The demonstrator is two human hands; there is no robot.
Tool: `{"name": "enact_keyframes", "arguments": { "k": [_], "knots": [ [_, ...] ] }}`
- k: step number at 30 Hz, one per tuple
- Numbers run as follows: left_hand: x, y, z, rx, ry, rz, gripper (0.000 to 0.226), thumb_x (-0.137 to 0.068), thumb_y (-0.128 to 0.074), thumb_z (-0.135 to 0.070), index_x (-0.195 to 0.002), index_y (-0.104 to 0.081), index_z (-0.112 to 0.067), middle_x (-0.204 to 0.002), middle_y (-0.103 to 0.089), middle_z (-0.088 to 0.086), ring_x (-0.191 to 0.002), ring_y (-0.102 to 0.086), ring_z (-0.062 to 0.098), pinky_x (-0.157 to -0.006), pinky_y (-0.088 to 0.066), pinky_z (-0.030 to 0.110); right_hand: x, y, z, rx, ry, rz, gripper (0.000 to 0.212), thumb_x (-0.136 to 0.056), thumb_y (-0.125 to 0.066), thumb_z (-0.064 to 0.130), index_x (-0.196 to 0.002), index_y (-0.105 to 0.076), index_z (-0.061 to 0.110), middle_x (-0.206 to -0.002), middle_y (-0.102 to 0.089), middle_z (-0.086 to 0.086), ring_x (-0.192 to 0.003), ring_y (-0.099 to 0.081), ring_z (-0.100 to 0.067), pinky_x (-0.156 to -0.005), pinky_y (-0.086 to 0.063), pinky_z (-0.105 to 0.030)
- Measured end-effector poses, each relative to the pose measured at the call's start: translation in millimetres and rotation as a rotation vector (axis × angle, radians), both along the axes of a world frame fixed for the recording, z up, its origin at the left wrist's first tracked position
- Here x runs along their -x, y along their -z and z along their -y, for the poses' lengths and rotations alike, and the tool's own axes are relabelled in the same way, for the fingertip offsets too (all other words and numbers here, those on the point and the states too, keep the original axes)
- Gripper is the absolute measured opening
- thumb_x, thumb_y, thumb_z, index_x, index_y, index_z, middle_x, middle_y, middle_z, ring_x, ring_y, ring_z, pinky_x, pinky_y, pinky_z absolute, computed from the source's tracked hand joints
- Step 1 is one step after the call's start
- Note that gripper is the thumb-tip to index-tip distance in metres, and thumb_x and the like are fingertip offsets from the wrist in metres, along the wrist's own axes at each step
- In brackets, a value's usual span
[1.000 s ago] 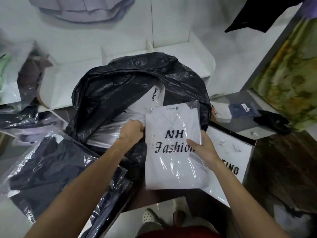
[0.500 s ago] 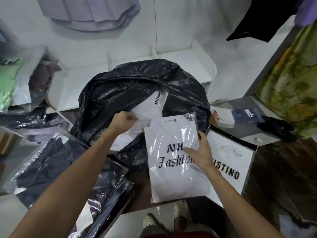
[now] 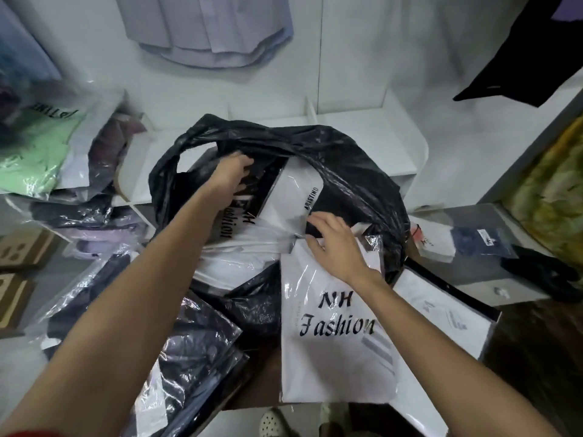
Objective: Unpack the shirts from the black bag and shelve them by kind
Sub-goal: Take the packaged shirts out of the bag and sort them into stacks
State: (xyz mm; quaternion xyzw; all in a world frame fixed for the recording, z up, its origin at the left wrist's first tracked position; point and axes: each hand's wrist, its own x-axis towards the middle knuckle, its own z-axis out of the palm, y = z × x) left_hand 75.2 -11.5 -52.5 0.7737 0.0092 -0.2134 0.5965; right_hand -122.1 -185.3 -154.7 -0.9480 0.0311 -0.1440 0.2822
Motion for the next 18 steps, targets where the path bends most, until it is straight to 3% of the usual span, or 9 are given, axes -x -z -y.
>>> {"name": "enact_keyframes", "arguments": {
  "k": [5,8,10,14,16,18],
  "knots": [
    [-7,2,-10,-0.269,0.151,-0.002,0.065,-0.1,-0.054,-0.021,-0.16,-0.03,-0.028,-0.154,-0.046,0.001,-0.136,-0.047,0.023,-0.099,-0.046,0.036,-73,-28,-4,0.414,-0.02,-0.11,0.074,-0.094,-0.059,0.049,-0.159,-0.031,0.032,-0.167,-0.024,-0.007,-0.155,-0.017,-0.035,-0.123,-0.011,-0.055],
    [0,7,-9,-0.297,0.199,-0.017,0.063,-0.101,-0.055,-0.021,-0.158,-0.03,-0.029,-0.144,-0.054,0.001,-0.127,-0.055,0.022,-0.09,-0.043,0.034,-98,-43,16,0.722,0.105,-0.206,0.092,-0.086,-0.06,0.065,-0.162,-0.017,0.036,-0.172,-0.002,-0.012,-0.157,0.004,-0.039,-0.118,0.006,-0.071],
    [2,10,-9,-0.267,0.22,-0.025,0.062,-0.099,-0.059,-0.026,-0.155,-0.034,-0.033,-0.143,-0.056,-0.001,-0.127,-0.057,0.024,-0.087,-0.043,0.034,-106,-46,43,0.86,0.153,-0.287,0.102,-0.083,-0.065,0.067,-0.163,-0.012,0.034,-0.172,0.006,-0.013,-0.156,0.013,-0.039,-0.116,0.006,-0.076],
    [-12,5,-7,-0.131,0.132,-0.044,0.037,-0.097,-0.064,-0.033,-0.134,-0.056,-0.029,-0.137,-0.058,-0.004,-0.128,-0.053,0.021,-0.102,-0.052,0.042,-102,-52,102,1.077,0.119,-0.328,0.107,-0.084,-0.072,0.055,-0.164,-0.004,0.033,-0.172,0.009,-0.011,-0.157,0.014,-0.035,-0.118,0.004,-0.075],
    [-18,2,-3,-0.082,0.074,-0.065,0.04,-0.097,-0.064,-0.034,-0.135,-0.058,-0.022,-0.136,-0.057,-0.003,-0.129,-0.053,0.023,-0.104,-0.053,0.049,-98,-57,125,1.151,0.066,-0.318,0.102,-0.087,-0.069,0.048,-0.163,-0.003,0.034,-0.172,0.009,-0.01,-0.158,0.011,-0.032,-0.118,0.009,-0.073],
    [-17,5,6,-0.114,0.076,-0.075,0.042,-0.098,-0.063,-0.037,-0.136,-0.056,-0.021,-0.138,-0.056,-0.001,-0.127,-0.053,0.024,-0.104,-0.052,0.047,-95,-62,140,1.168,0.033,-0.281,0.1,-0.084,-0.071,0.047,-0.163,-0.011,0.034,-0.172,0.0,-0.01,-0.159,0.004,-0.031,-0.116,0.017,-0.071]
  ]
}}
